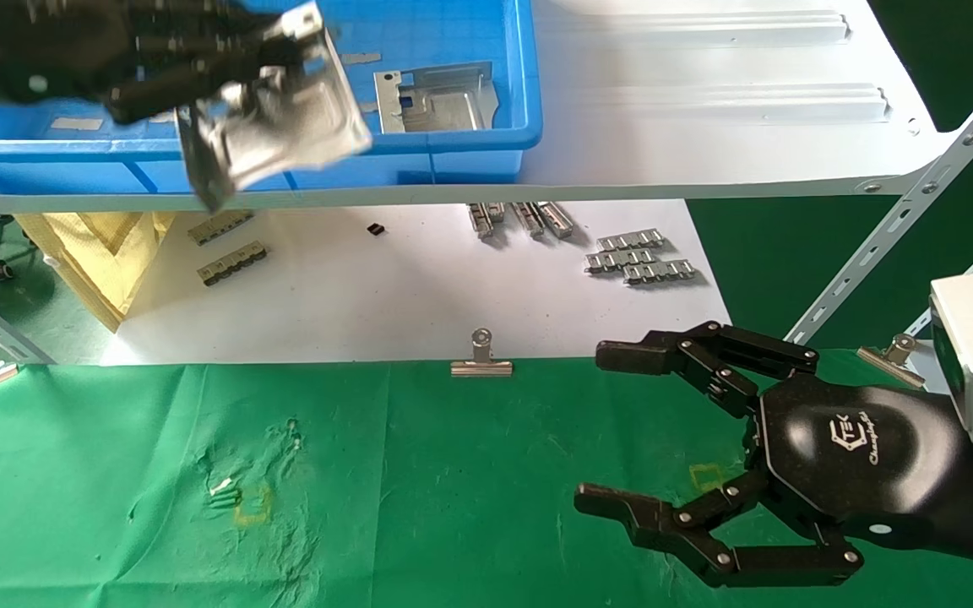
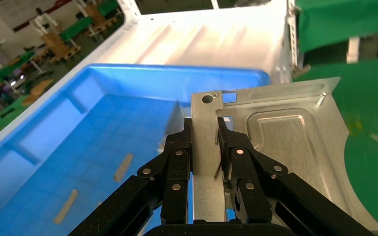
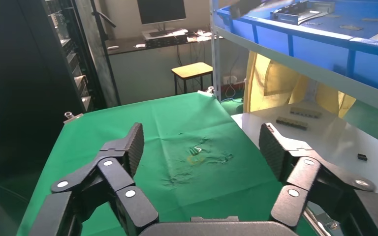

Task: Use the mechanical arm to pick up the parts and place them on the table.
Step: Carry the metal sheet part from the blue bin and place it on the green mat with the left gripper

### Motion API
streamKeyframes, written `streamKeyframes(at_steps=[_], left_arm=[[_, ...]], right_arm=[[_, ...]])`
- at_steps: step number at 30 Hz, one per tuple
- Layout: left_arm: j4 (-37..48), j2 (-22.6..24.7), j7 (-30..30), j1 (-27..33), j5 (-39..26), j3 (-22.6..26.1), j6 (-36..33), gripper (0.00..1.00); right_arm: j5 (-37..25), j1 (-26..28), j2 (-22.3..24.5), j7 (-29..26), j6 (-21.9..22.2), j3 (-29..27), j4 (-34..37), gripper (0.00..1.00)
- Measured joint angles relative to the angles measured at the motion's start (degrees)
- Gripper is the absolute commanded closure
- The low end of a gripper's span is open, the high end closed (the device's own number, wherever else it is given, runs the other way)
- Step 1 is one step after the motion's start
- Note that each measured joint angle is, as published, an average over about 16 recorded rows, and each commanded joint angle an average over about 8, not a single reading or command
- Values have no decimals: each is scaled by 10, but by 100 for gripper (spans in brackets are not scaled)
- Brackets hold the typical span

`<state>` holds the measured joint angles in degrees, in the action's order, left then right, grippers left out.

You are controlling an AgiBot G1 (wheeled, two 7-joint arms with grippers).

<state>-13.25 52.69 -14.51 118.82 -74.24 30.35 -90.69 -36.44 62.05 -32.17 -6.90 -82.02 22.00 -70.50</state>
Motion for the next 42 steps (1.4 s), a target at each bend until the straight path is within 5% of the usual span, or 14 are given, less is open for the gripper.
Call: streamKeyframes(at_steps=[12,19,32,42], left_arm=[[-207,-128,-60,-137,154,91,-13,100],[-256,-175,-110,-206,211,156,-6,100],[-188,-149,-270,-294,223,229,0,100],[-93,-108,-381,-304,216,255,8,100]], right_arm=[[0,0,0,0,0,0,0,0],[0,0,0,0,0,0,0,0],[0,0,0,0,0,0,0,0],[0,0,0,0,0,0,0,0]])
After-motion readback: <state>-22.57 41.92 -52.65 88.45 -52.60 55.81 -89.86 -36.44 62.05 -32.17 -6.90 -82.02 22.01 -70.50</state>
